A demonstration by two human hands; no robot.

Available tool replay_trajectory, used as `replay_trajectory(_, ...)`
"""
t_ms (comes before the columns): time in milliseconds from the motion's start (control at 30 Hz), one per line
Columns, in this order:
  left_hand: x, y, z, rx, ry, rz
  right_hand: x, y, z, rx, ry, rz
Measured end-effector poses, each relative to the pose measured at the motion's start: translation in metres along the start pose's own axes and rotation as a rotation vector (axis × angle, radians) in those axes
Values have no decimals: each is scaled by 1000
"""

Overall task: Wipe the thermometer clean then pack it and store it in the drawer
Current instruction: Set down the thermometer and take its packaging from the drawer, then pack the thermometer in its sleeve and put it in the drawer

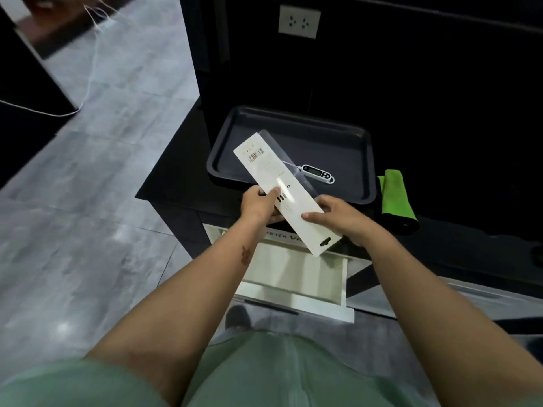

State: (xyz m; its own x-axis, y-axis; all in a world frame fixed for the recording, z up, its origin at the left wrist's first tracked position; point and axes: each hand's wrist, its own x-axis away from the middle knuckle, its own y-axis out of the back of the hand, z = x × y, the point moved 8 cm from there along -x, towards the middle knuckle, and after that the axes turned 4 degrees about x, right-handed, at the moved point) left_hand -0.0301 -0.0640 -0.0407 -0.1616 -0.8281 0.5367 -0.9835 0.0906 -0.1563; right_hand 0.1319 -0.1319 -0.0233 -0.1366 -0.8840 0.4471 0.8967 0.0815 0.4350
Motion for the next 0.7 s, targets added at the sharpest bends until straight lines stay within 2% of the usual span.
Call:
replay_trajectory(67,-12,1,-10,36,19,-5,-13,6,4,-31,-20,-73)
replay_trajectory(167,-34,7,-18,63,87,-32,-32,27,4,-73,-55,-293)
replay_trajectory(233,-44,11,-18,52,131,-33,-40,43,5,54,-53,-431)
replay_trajectory(333,-54,13,-18,36,178,-17,-42,57,15,291,-39,-535)
replay_trajectory(433,-66,12,-21,-38,159,-23,-48,62,28,370,-10,-559)
replay_trajectory(700,-82,-1,-34,-279,136,-44,-66,66,44,311,1,-496)
